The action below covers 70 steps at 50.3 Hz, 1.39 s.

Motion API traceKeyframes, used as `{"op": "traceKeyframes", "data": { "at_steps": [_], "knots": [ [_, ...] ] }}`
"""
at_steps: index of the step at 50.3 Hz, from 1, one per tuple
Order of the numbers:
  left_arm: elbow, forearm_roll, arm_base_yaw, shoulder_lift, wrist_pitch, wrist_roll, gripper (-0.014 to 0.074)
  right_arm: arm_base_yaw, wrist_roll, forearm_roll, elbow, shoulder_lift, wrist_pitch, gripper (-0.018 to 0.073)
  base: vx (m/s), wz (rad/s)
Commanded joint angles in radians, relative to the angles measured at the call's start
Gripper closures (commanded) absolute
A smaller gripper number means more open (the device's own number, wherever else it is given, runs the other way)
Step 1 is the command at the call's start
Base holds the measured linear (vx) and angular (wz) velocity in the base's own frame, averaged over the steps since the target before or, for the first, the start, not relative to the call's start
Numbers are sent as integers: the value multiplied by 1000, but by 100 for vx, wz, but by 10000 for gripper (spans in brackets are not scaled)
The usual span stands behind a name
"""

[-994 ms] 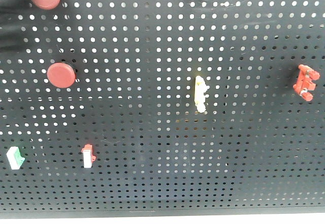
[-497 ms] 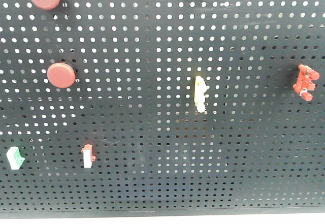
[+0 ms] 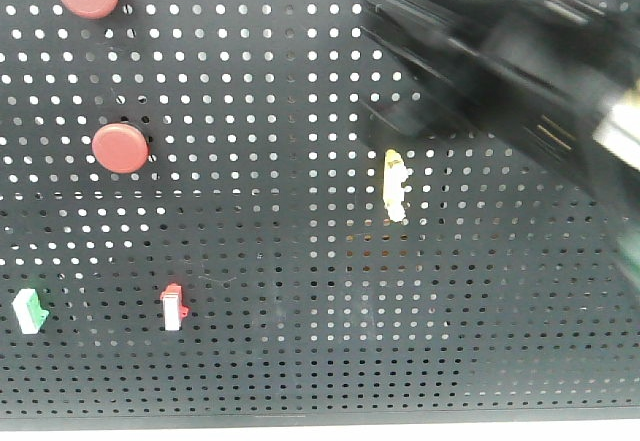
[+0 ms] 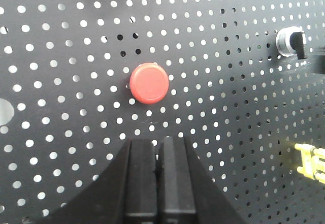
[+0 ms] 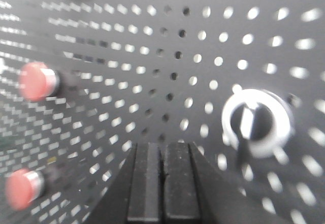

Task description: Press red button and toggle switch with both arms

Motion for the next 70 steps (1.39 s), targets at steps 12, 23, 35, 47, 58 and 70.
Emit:
{"op": "traceKeyframes", "data": {
  "at_steps": [12, 23, 35, 47, 58, 70],
  "knots": [
    [-28, -3, -3, -3, -85, -3, 595, -3, -38, 0, -138, 35, -23, 562, 0, 0],
    [-28, -3, -3, -3, -85, -3, 595, -93, 23, 20, -147, 32, 19, 562, 0, 0],
    [-28, -3, -3, -3, -93, -3, 595, -111, 40, -3, -146, 32, 22, 562, 0, 0],
    [-28, -3, -3, -3, -93, -3, 595, -175, 38, -4, -146, -7, 65, 562, 0, 0],
    [-28, -3, -3, -3, -102, -3, 595, -192, 38, -4, -146, -22, 87, 562, 0, 1],
    [-31, -3, -3, -3, -126, -3, 595, -192, -8, -4, -146, -21, 117, 562, 0, 1]
  ]
}}
